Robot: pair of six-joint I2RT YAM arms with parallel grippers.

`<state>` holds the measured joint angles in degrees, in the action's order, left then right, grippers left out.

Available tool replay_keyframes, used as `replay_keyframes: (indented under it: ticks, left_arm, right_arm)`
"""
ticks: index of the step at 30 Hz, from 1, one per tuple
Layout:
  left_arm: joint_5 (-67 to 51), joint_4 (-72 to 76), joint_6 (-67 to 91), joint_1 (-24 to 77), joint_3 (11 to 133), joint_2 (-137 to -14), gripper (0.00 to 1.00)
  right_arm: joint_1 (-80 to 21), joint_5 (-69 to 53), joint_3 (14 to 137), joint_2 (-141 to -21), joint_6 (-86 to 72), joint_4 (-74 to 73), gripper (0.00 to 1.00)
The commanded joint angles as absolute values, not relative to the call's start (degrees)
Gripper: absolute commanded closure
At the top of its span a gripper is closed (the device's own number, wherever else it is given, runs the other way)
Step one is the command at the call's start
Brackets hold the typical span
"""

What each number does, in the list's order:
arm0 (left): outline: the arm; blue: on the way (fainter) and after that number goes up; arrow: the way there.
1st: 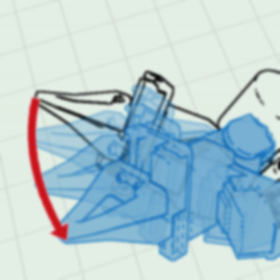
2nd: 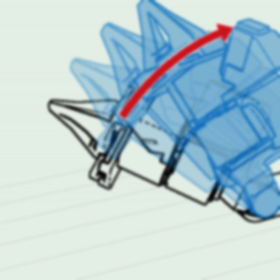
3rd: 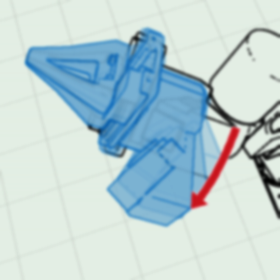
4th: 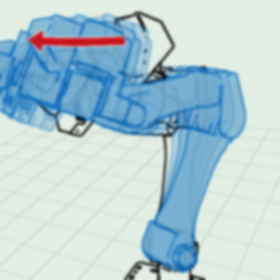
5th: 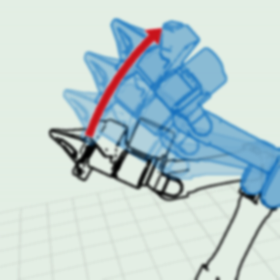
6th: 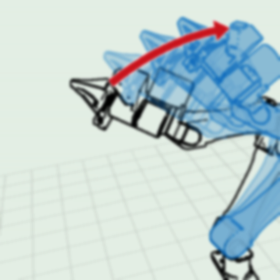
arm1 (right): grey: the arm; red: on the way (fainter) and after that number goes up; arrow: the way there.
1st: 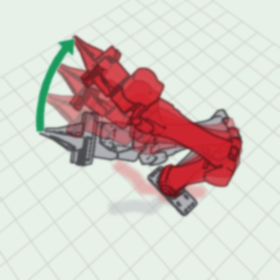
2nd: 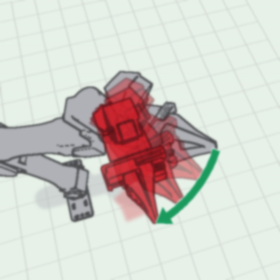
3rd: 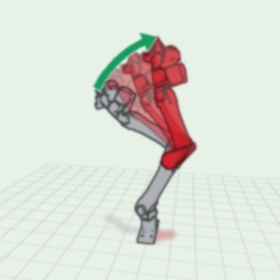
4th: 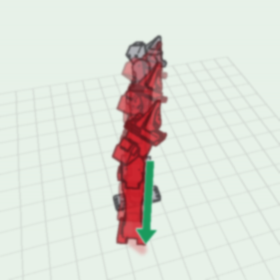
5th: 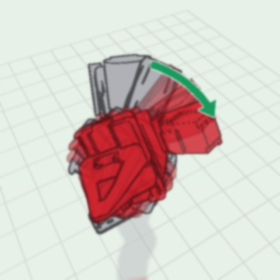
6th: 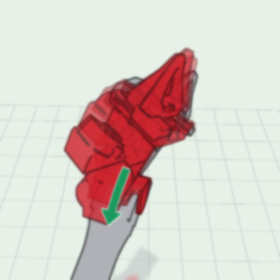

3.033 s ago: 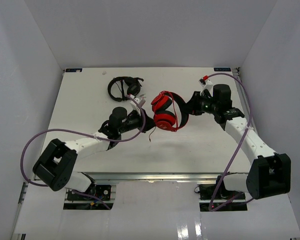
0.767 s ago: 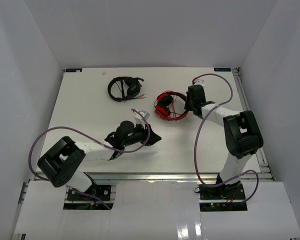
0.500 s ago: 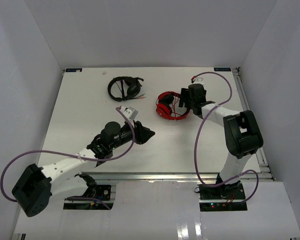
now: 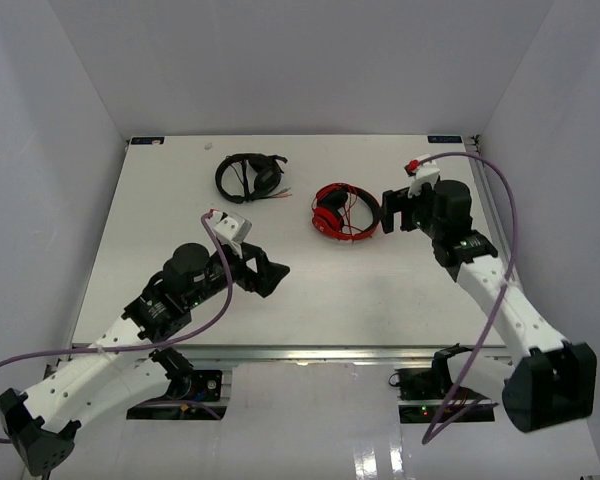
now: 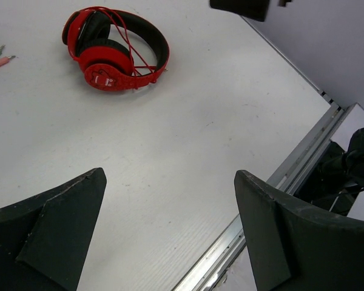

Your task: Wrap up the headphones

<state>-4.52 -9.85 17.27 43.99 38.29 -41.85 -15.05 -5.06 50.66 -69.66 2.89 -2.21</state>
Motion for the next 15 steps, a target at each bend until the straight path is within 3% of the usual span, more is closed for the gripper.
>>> replay_keyframes:
  ticks: [1,8,15]
  left_arm:
    - [-2.5,-20.7,11.1,43.9,41.3,-38.4,0.02]
    - [-1.8,-21.3,10.4,43.9,35.2,-30.5,0.02]
    - [1.3,-22.7,10.1,43.9,34.0,-26.5,0.02]
  right_arm:
    - [-15.2,-1.7,46.1,-56.1,7.7,-9.7,0.1]
    - [-11.9,8.4,42.5,-48.0,11.2,-18.6,0.1]
    - [-10.2,-4.0,39.0,-45.8,15.2,-18.7,0.1]
